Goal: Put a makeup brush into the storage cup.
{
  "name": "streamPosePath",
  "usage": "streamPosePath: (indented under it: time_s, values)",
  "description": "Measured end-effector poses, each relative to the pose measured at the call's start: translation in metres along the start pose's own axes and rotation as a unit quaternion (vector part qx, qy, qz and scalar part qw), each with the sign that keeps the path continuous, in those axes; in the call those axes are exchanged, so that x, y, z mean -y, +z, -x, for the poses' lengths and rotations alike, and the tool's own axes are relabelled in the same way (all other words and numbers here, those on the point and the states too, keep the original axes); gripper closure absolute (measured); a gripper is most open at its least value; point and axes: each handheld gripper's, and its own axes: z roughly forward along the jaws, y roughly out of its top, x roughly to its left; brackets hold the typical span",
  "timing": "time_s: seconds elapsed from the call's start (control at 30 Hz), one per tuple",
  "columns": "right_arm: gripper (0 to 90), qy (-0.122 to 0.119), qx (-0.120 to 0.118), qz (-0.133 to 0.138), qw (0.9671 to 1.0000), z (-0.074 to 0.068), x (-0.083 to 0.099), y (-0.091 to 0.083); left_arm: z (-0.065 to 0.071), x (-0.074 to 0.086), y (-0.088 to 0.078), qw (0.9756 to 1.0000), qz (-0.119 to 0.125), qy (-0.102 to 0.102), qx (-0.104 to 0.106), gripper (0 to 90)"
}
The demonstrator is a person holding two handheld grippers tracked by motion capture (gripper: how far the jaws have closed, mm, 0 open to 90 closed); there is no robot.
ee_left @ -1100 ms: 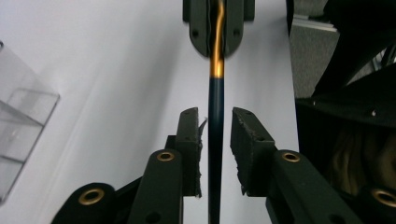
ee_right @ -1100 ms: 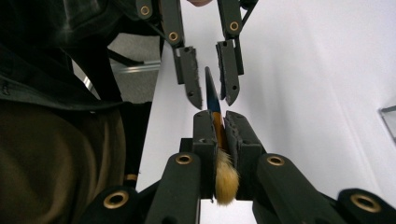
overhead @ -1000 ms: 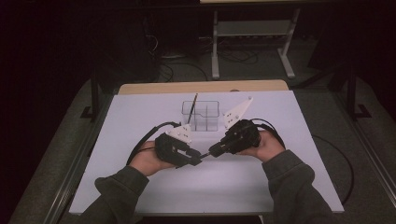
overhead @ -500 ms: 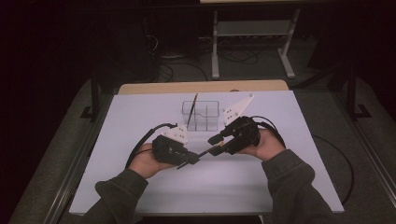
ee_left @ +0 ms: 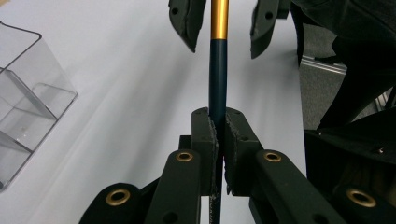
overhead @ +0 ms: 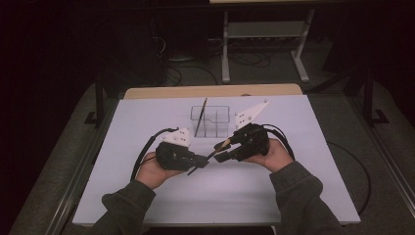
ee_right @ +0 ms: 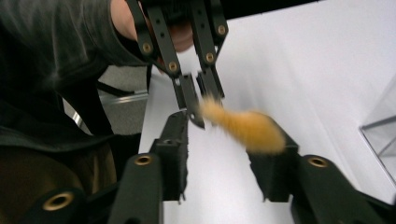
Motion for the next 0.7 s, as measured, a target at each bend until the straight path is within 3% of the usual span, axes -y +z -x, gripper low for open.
streamPosePath:
  time_s: [0.17, 0.3, 0.5, 0.7]
  values:
    - [80.1, -0.003, -0.011, 0.015, 0.9998, 0.003, 0.000, -0.002, 0.001, 0.000, 0.003, 1.0000, 0.003, 0.001, 0.002, 83.9]
    - [81.9, -0.003, -0.028, 0.022, 0.9994, 0.004, 0.000, -0.004, 0.000, -0.001, 0.004, 0.9999, 0.002, 0.000, 0.012, 83.1]
    - [82.5, -0.017, -0.014, -0.007, 0.9997, 0.001, -0.004, -0.005, 0.001, -0.001, 0.007, 0.9999, -0.014, -0.003, -0.005, 72.3]
    - [82.6, -0.030, -0.007, -0.023, 0.9993, -0.004, -0.011, -0.006, 0.004, -0.003, 0.010, 0.9998, -0.021, 0.004, 0.001, 76.7]
